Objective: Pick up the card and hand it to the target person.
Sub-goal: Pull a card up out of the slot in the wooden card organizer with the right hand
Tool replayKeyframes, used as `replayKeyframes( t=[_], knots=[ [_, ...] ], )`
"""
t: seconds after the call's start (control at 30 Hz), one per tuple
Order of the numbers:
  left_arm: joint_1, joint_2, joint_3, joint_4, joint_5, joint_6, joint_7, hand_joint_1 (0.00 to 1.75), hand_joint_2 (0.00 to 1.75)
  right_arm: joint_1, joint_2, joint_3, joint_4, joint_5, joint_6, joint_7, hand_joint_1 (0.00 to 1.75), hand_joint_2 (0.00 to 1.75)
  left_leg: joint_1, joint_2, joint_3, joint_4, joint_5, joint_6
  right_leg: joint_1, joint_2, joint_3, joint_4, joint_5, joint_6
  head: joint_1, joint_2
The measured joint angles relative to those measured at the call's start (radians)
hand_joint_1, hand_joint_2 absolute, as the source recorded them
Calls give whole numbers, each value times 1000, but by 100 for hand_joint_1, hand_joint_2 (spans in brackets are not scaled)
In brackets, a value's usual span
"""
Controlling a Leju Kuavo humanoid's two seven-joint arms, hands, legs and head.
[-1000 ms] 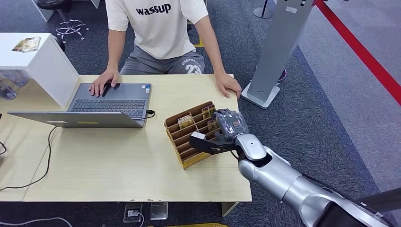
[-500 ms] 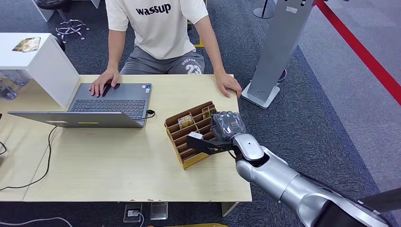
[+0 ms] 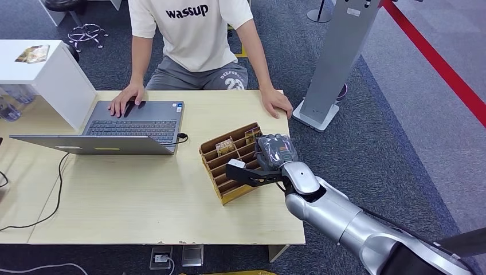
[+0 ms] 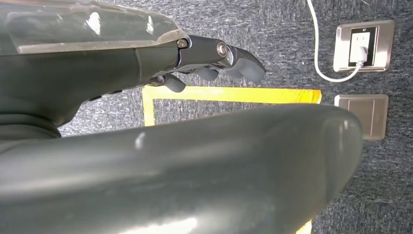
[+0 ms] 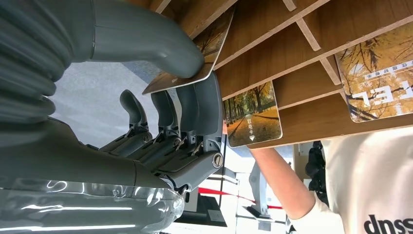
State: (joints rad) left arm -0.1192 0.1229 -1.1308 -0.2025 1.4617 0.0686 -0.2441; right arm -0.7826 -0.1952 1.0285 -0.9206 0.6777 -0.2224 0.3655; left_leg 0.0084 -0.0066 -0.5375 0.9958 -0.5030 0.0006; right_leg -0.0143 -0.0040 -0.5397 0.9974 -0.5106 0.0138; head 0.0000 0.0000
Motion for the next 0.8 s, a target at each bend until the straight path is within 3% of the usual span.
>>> replayKeyframes(
  t=[0.43, 0.6, 0.8],
  knots=[
    [10, 1, 10, 3, 6, -6, -12, 0, 0, 7, -23, -25, -85, -11, -14, 8, 138, 175, 0, 0, 0, 0, 0, 0, 0, 0, 0, 0, 0, 0, 0, 0],
    [10, -3, 16, 4, 12, 1, -1, 0, 0, 13, -71, -71, -225, -18, -1, 39, 138, 175, 0, -1, -1, 1, 0, 0, 0, -1, -1, 1, 0, 0, 0, 0],
    [11, -6, 32, 3, 23, 8, 5, 0, 0, 4, -144, -130, -481, -47, 85, 106, 138, 175, -1, -1, -3, 3, -1, 0, -1, -1, -3, 3, -1, 0, 0, 0]
  ],
)
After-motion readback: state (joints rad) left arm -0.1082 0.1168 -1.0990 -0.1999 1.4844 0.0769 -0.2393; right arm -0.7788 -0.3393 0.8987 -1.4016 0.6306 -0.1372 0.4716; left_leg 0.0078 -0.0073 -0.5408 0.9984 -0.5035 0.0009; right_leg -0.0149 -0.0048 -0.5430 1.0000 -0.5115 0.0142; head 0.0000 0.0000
